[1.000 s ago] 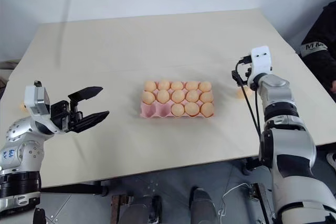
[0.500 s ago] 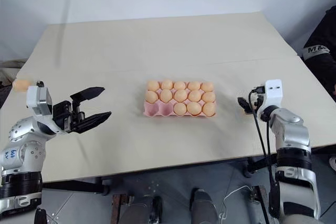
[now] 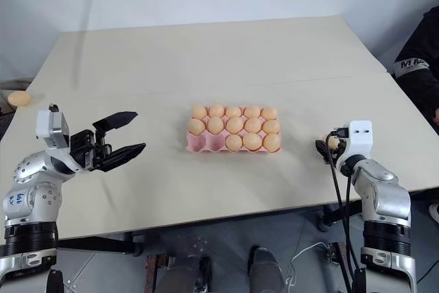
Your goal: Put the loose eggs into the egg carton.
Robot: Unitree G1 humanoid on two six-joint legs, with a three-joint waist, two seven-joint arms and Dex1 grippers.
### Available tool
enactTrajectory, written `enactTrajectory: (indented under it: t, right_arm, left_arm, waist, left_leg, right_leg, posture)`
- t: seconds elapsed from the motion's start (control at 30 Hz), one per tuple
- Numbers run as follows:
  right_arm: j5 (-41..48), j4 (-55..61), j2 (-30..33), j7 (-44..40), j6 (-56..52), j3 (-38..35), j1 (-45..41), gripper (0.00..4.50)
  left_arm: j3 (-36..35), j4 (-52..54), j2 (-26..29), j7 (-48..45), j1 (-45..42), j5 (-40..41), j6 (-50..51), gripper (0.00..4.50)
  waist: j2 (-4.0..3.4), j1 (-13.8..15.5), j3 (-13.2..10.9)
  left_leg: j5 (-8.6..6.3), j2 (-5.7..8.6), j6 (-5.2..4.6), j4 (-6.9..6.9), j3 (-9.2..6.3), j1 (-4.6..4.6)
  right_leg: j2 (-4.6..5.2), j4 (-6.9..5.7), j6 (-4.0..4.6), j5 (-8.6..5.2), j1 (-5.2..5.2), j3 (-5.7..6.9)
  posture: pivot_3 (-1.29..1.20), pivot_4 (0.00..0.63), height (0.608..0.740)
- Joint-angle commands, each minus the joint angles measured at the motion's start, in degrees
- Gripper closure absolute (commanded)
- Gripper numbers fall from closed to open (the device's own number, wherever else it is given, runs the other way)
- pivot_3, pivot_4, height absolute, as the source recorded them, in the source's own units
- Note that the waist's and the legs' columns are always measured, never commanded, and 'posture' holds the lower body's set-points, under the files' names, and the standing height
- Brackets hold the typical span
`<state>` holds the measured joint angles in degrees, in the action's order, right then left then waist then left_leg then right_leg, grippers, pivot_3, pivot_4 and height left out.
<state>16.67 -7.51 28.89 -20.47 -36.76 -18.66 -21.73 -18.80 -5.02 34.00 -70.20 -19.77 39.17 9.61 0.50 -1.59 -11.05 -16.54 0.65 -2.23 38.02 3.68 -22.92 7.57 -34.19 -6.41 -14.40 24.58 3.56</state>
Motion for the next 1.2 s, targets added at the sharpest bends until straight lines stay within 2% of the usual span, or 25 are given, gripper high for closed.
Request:
enactTrajectory:
  t: [0.03,0.13,0.53,0.87,1.03,1.2]
  right_arm:
    - [0.5,-0.2,-0.1,0.2,1.0,-0.3,-0.8,2.57]
    - [0.8,0.7,0.0,-0.3,1.7,-0.1,-2.2,2.84]
    - [4.3,10.7,-0.3,-1.7,-5.2,3.6,-8.9,2.85]
    - [10.6,26.2,-6.7,-1.1,-23.1,16.8,-17.6,2.85]
    - [10.9,27.0,-9.8,-2.7,-24.1,23.2,-18.8,2.85]
    - [7.2,23.6,-9.6,-5.3,-20.8,31.2,-18.4,2.85]
  left_arm:
    - [-0.3,0.8,0.1,0.0,-0.7,0.4,-0.9,0.0]
    - [-0.5,0.9,0.2,0.1,-0.6,0.4,-1.0,0.0]
    - [-0.5,0.4,-0.2,0.3,-0.7,0.4,-1.5,0.0]
    - [-1.4,1.5,0.1,0.7,1.0,0.7,-1.4,0.0]
    - [-2.2,2.6,0.1,1.6,2.3,0.8,-1.5,0.0]
    - [-2.9,4.6,0.2,2.4,4.5,1.3,-1.5,0.0]
  waist:
    - [0.0,0.0,0.0]
    - [0.0,0.0,0.0]
    - [-0.01,0.0,0.0]
    - [-0.01,0.0,0.0]
    - [0.0,0.0,0.0]
    - [0.0,-0.1,0.0]
  left_leg:
    - [0.0,0.0,0.0,0.0,0.01,0.0]
    - [0.0,0.0,-0.02,0.0,0.02,0.0]
    - [-0.01,-0.01,-0.02,-0.02,0.0,-0.08]
    - [-0.03,-0.14,0.06,-0.08,-0.04,-0.2]
    - [-0.06,-0.15,0.19,-0.08,-0.03,-0.23]
    - [-0.19,-0.15,0.19,-0.07,0.05,-0.29]
  right_leg:
    - [0.0,0.0,0.0,0.0,0.0,0.0]
    - [0.0,0.01,0.0,0.0,0.0,0.0]
    - [0.02,0.07,0.0,0.0,0.05,-0.02]
    - [-0.04,-0.01,0.08,0.0,0.2,-0.01]
    - [-0.01,0.04,0.08,0.01,0.2,0.13]
    - [0.07,0.13,0.07,0.01,0.2,0.47]
  posture:
    - [0.0,0.15,0.74]
    - [0.0,0.15,0.74]
    - [0.0,0.15,0.74]
    - [0.0,0.15,0.74]
    - [0.0,0.15,0.74]
    - [0.0,0.15,0.74]
